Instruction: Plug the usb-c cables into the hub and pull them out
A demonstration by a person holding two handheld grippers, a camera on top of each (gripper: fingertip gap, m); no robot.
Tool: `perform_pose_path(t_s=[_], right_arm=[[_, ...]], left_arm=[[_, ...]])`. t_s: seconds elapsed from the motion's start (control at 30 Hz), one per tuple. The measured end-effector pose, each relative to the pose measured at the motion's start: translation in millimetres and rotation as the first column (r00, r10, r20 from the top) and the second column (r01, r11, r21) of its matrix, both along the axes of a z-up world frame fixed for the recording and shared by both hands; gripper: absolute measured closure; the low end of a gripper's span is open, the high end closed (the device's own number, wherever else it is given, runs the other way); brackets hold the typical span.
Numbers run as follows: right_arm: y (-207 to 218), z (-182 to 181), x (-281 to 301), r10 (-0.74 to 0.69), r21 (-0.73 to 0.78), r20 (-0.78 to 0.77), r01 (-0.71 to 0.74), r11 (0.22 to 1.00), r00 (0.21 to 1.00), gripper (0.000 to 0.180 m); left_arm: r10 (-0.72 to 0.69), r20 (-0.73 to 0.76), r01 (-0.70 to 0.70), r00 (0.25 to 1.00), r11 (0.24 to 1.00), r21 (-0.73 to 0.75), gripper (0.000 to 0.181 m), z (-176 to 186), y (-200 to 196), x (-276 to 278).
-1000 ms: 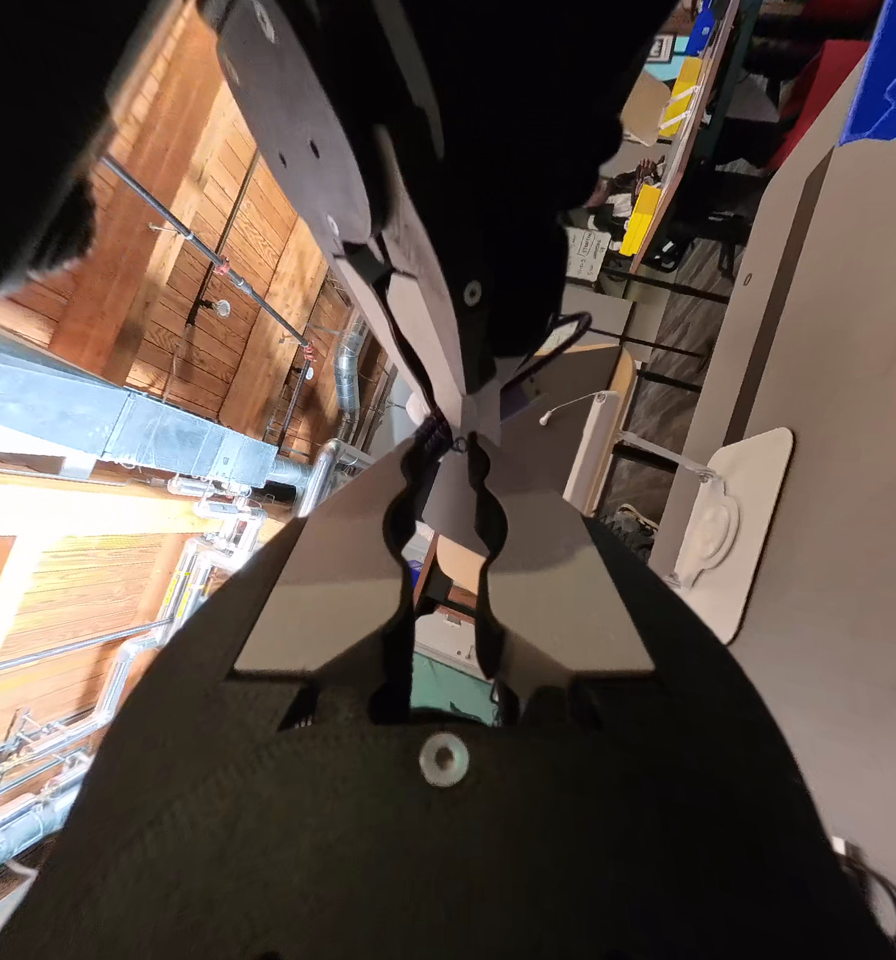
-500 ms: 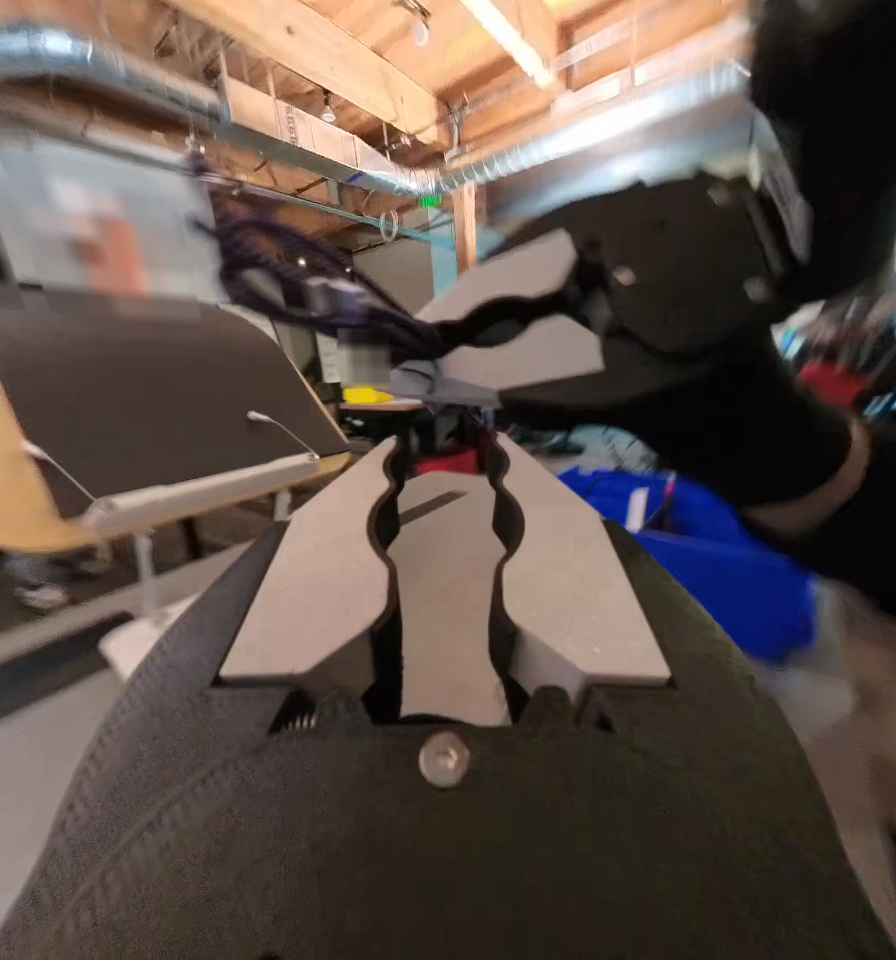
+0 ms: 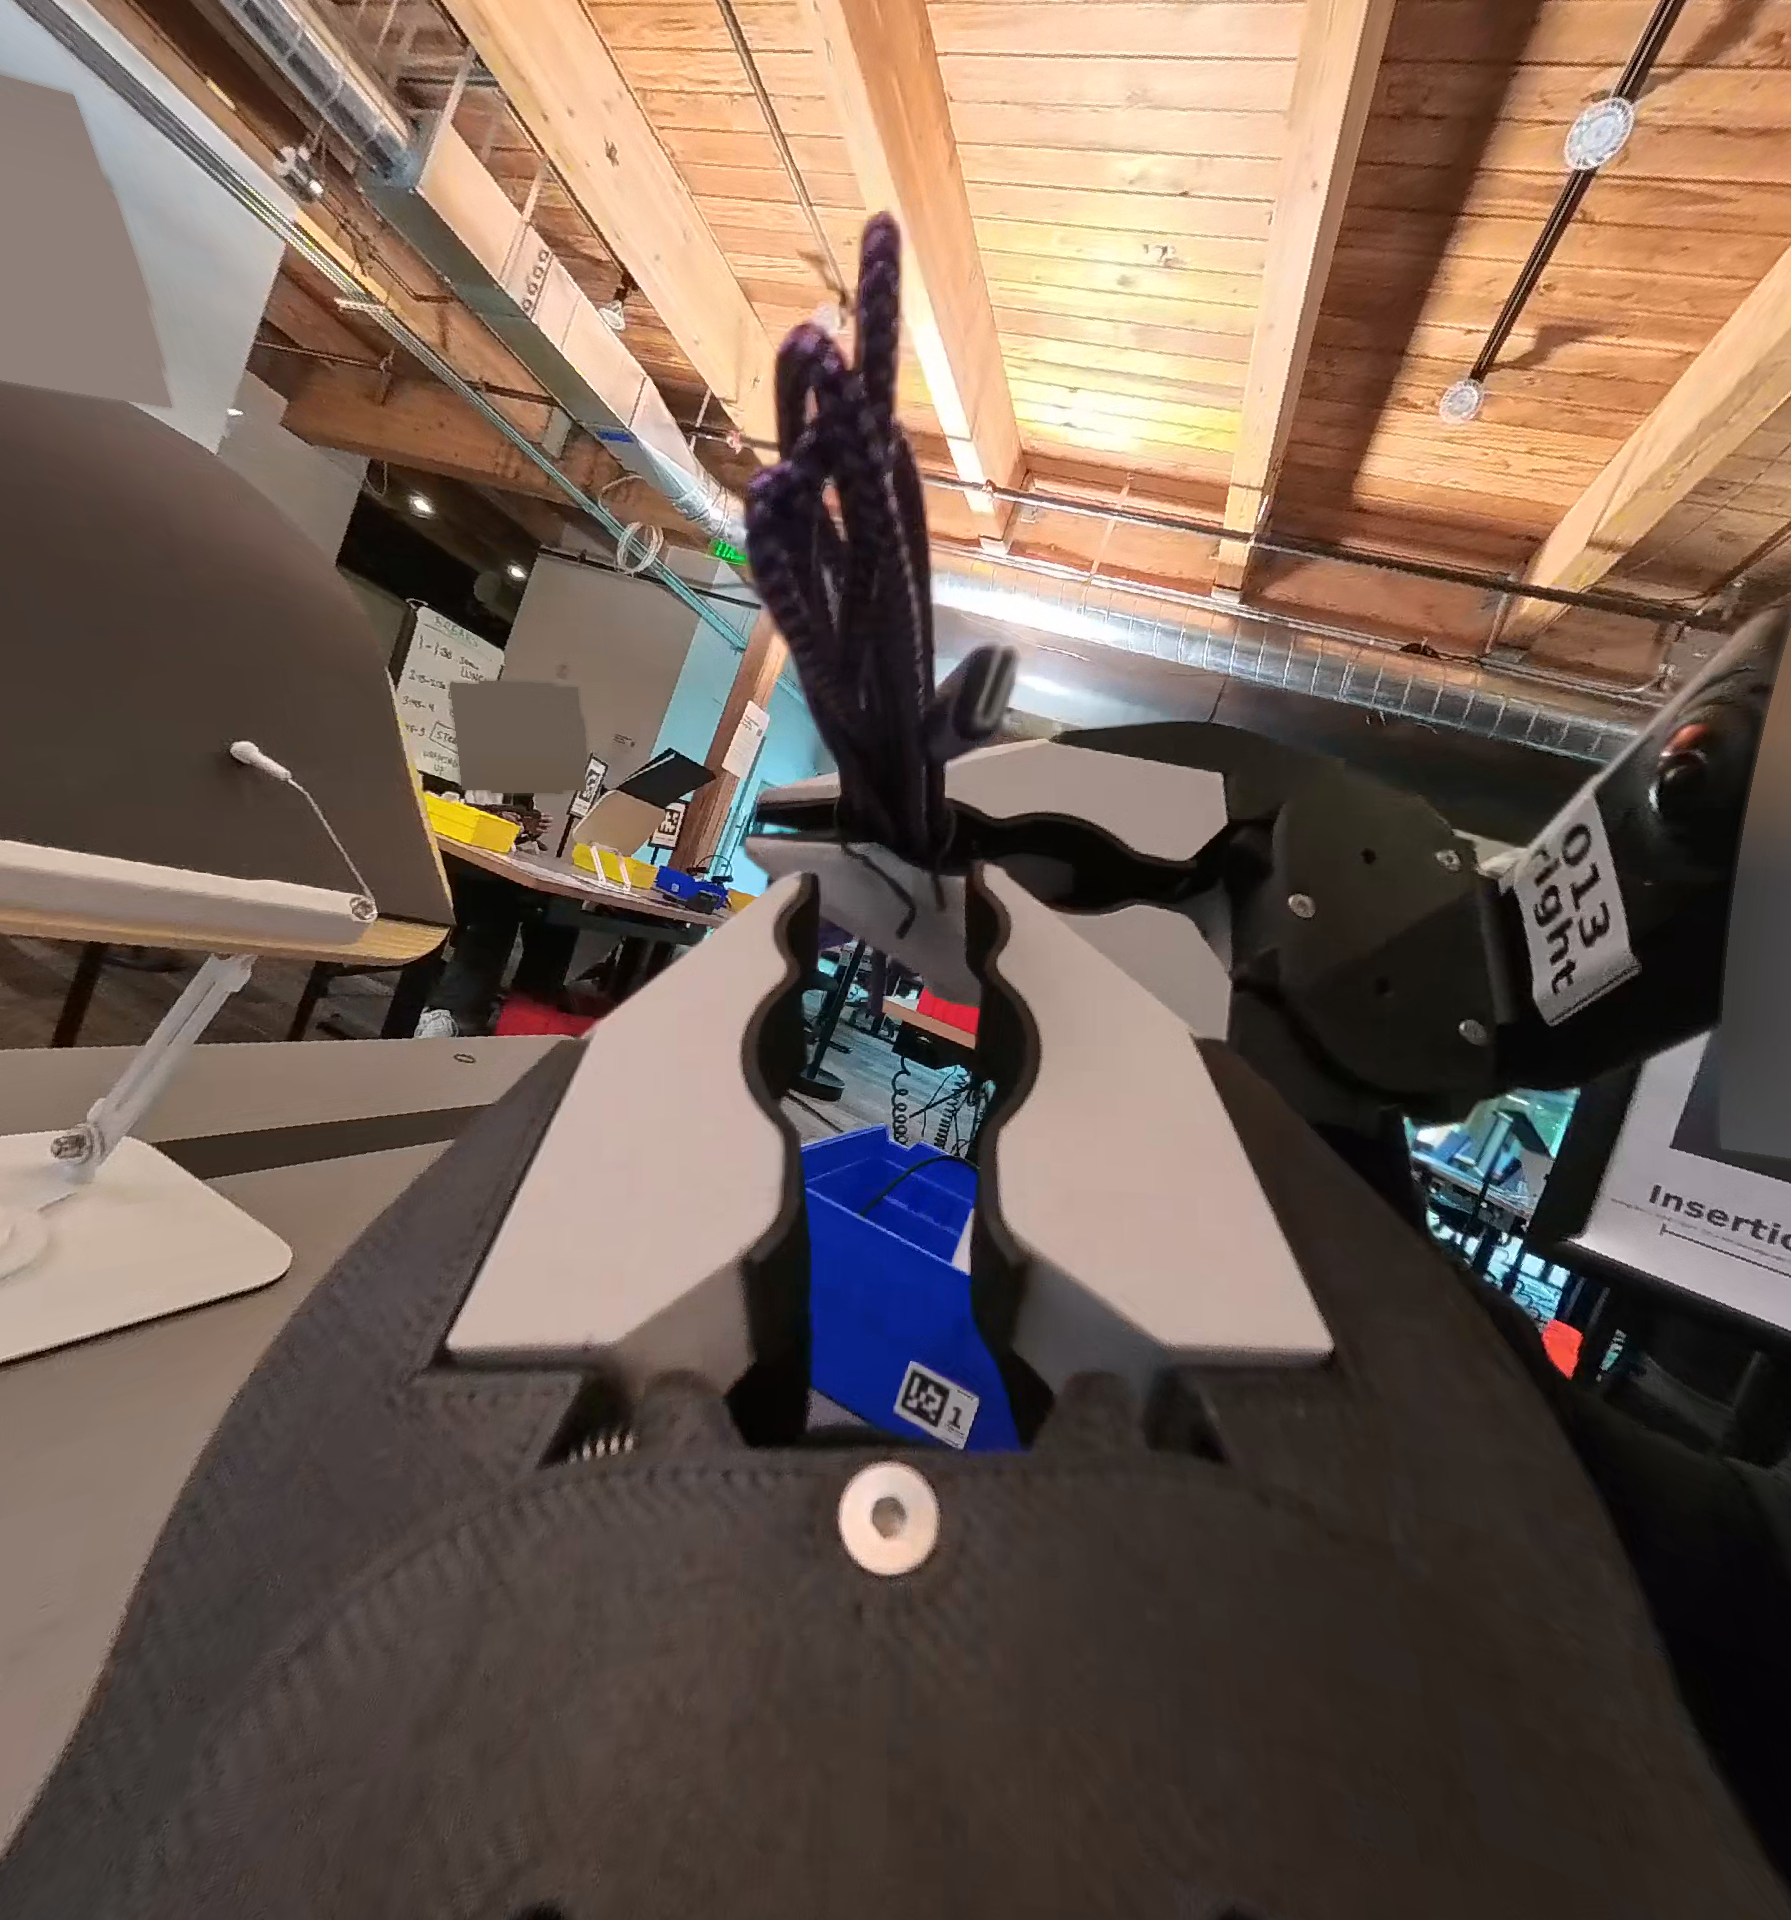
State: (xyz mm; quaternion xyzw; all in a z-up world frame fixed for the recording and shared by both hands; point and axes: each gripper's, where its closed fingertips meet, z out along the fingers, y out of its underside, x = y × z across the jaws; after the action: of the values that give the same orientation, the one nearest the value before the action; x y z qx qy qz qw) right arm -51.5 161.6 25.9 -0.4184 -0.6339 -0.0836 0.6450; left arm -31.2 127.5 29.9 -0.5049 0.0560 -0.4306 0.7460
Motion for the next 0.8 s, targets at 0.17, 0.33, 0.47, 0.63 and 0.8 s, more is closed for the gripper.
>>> perform_pose_path(t_s=[0.17, 0.33, 0.47, 0.63, 0.8], right_arm=[[1.0, -1.5, -0.2, -0.017, 0.037, 0.015, 0.016, 0.999, 1.0, 0.177], [0.7, -0.1, 0.3, -0.023, 0.05, 0.011, 0.023, 0.998, 1.0, 0.177], [2.2, 1.2, 2.1, -0.039, 0.064, 0.013, 0.038, 0.997, 0.999, 0.177], [4.4, 2.0, 4.7, -0.043, 0.066, 0.008, 0.043, 0.997, 0.999, 0.177], [4.0, 3.0, 6.1, -0.03, 0.058, -0.02, 0.031, 0.998, 0.999, 0.176]], left_arm=[[-0.023, 0.019, 0.024, 1.0, 1.0, -0.001, 0.16, 1.0, 0.6, 1.5], [-0.056, 0.063, 0.057, 0.996, 0.998, -0.01, 0.168, 0.0, 2.2, 0.2], [-0.074, 0.073, 0.075, 0.995, 0.997, -0.007, 0.177, 0.0, 2.0, 1.3], [-0.124, 0.086, 0.125, 0.989, 0.992, -0.014, 0.181, -0.1, 3.0, 3.9], [-0.237, 0.161, 0.243, 0.958, 0.97, -0.018, 0.181, 0.8, 2.0, 5.4]])
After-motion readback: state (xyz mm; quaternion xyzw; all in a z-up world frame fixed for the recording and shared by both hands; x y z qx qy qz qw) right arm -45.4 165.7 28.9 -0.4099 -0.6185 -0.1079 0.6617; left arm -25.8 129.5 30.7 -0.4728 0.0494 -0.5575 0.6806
